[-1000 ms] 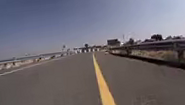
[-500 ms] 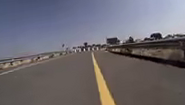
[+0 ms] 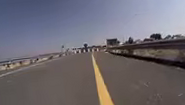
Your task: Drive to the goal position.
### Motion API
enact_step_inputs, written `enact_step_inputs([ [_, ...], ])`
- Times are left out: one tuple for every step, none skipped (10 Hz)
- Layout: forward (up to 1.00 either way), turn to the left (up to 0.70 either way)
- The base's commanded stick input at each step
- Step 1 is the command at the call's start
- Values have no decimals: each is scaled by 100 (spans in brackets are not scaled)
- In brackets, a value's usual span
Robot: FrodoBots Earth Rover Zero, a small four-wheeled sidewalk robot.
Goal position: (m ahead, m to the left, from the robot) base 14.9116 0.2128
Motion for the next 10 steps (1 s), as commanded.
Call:
enact_step_inputs([
  [50,0],
  [50,0],
  [50,0],
  [50,0],
  [50,0],
  [50,0],
  [50,0],
  [50,0],
  [50,0],
  [50,0],
])
